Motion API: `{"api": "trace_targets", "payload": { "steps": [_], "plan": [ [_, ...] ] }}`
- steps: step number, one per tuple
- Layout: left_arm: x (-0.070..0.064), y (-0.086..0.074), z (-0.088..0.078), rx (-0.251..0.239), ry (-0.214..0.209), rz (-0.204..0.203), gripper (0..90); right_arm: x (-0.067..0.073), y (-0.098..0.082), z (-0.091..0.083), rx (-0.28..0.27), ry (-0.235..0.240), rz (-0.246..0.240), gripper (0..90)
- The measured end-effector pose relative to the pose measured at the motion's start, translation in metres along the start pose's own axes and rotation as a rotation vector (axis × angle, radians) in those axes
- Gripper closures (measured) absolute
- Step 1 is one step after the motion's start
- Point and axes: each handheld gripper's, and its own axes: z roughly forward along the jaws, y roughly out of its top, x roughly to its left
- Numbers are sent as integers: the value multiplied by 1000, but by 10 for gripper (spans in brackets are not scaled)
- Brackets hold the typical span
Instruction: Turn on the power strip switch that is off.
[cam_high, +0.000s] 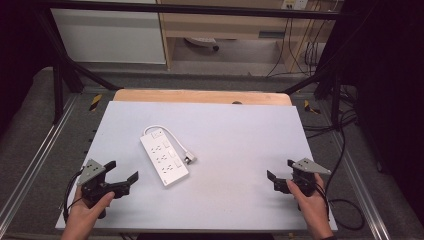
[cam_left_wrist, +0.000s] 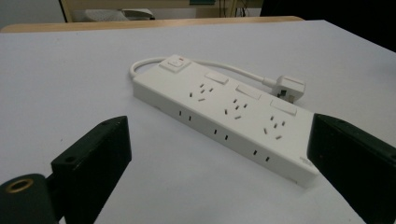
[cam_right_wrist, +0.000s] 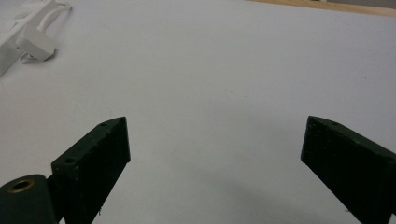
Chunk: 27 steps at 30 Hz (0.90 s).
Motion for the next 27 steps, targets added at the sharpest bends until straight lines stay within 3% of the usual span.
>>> {"api": "trace_targets", "payload": {
  "steps": [9, 18, 21, 27],
  "plan": [
    [-6, 17, -2, -40, -34, -4, 68, 2, 0, 2, 10, -10, -7, 42],
    [-6, 43, 6, -77, -22, -14, 95, 1, 1, 1, 7, -22, -8, 34],
    [-8, 52, 8, -105, -47, -20, 102, 2, 1, 0, 0, -29, -9, 33],
    [-10, 62, 9, -122, -43, -12, 101, 3, 2, -1, -5, -26, -8, 31]
  ]
}}
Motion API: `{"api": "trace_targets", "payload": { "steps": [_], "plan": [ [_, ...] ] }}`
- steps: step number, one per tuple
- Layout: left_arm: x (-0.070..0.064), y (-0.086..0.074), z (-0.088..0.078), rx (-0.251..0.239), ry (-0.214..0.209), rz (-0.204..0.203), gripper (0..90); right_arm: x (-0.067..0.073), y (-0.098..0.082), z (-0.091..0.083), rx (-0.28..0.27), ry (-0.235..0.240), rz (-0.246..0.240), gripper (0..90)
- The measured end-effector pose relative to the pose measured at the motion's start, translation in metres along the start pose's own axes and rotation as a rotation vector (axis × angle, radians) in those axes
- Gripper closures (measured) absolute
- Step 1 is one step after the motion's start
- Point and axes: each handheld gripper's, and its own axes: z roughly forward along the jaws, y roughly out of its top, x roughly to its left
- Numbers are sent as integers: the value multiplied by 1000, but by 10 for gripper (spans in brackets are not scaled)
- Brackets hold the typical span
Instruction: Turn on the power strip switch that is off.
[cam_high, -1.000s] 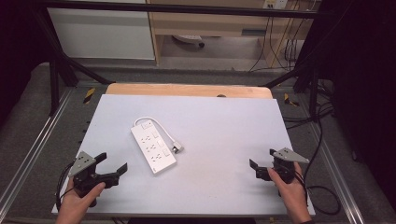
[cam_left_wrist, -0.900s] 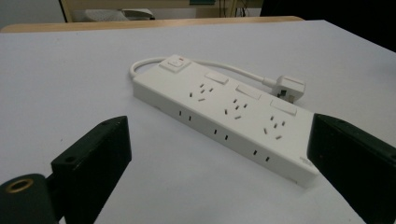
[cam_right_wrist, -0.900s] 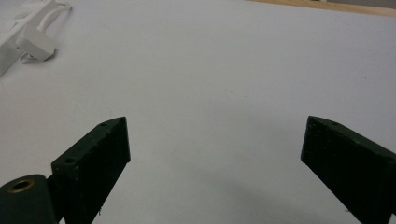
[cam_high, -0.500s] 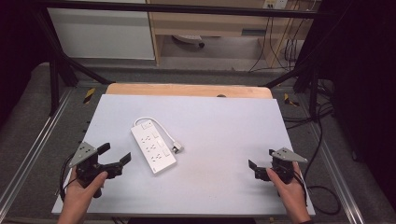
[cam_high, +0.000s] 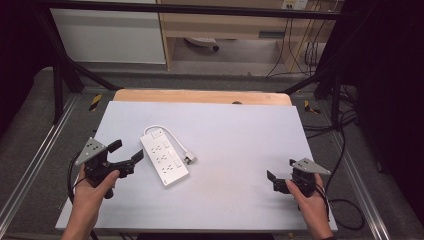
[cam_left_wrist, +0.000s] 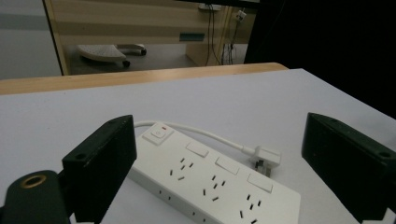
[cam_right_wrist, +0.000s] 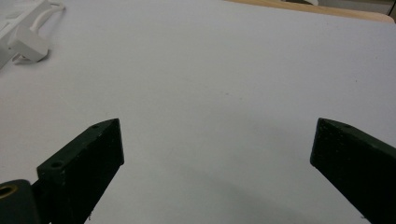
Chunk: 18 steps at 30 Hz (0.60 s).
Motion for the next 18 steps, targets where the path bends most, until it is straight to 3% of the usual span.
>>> {"api": "trace_targets", "payload": {
  "steps": [3, 9, 18],
  "plan": [
    [-1, 6, 2, 3, 7, 31, 110, 0, 0, 0, -1, 1, 1, 31],
    [1, 13, 7, -19, 10, 29, 112, 0, 0, -1, -6, 1, 8, 30],
    [7, 30, 18, -13, 16, 27, 109, -1, 0, -2, -7, -7, 16, 24]
  ]
}}
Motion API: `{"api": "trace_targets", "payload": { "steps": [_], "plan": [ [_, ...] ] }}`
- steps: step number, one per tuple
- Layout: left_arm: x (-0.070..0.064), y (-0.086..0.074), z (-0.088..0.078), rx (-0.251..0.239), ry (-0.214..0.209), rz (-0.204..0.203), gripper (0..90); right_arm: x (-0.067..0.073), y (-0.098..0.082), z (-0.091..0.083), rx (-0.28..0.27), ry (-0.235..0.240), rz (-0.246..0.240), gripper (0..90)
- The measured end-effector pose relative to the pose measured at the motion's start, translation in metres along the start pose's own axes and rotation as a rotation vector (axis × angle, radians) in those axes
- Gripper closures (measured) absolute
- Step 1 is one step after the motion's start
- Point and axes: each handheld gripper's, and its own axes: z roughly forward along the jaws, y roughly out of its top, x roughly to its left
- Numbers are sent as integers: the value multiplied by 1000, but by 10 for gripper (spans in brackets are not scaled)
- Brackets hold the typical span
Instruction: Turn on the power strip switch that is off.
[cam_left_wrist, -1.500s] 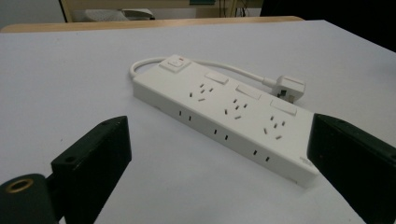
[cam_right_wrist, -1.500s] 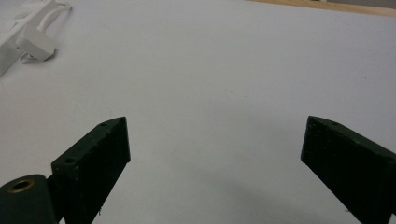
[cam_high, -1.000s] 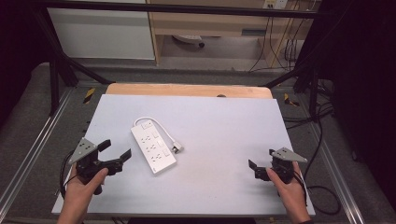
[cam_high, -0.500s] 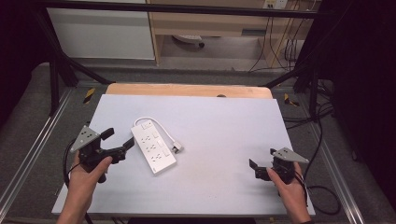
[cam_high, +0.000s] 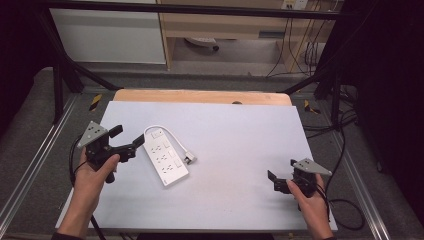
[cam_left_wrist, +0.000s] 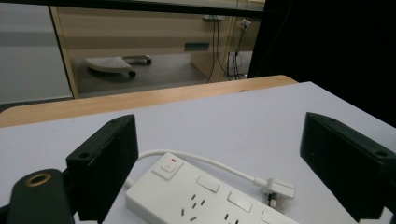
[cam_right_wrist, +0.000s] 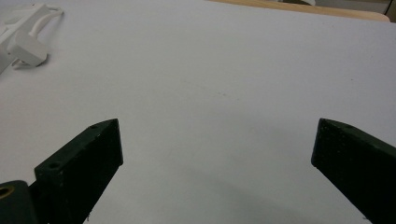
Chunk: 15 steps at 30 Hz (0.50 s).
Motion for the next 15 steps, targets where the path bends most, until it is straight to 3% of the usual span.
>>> {"api": "trace_targets", "payload": {
  "steps": [8, 15],
  "plan": [
    [2, 1, 8, 16, -41, -16, 87, -2, 0, 0, -3, -8, 12, 24],
    [1, -3, 21, 40, -48, -17, 112, -2, 0, 0, -1, -10, 11, 24]
  ]
}}
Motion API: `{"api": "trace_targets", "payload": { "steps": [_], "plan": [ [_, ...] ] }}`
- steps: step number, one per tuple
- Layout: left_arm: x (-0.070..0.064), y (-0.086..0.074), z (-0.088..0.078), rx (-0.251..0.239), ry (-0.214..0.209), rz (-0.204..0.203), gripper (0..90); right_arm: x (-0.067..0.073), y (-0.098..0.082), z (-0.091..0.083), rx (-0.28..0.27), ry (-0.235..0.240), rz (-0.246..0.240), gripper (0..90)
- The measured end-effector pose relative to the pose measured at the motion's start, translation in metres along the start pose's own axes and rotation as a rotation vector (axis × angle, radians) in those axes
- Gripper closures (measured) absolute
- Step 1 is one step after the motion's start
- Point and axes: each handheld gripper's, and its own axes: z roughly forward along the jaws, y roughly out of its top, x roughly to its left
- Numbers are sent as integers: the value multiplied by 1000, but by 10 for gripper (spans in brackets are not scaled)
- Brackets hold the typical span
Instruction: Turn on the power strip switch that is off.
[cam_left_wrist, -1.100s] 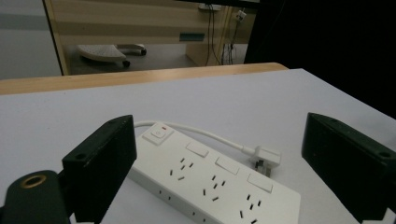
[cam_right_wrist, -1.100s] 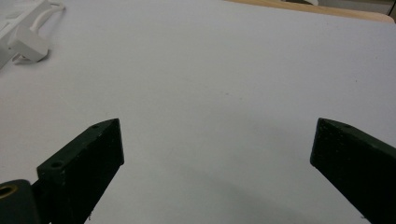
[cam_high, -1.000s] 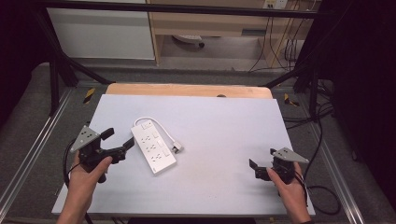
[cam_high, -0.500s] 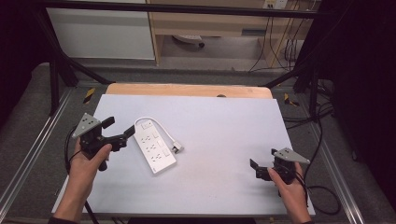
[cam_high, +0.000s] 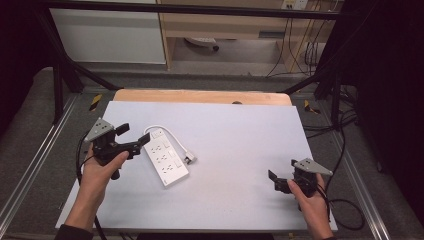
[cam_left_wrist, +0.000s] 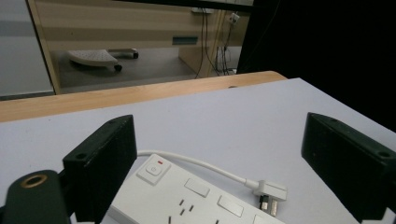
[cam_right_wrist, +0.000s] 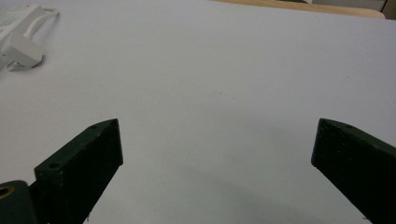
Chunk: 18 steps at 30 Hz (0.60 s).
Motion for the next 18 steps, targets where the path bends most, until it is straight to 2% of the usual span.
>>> {"api": "trace_targets", "payload": {
  "steps": [3, 6, 10, 13, 18],
  "plan": [
    [-1, -4, 7, 28, -4, -2, 180, 0, 0, 0, 1, -2, 2, 24],
    [-3, -6, 12, 72, -16, 2, 194, 0, 0, 0, 2, -1, 4, 24],
    [-7, -9, 16, 69, -37, -1, 214, 0, 0, -1, 5, 9, 18, 24],
    [-9, -11, 19, 89, -51, -6, 242, -1, 0, -1, 5, 7, 25, 25],
    [-9, -18, 25, 106, -45, -13, 306, -1, 0, -1, 6, 4, 19, 26]
  ]
}}
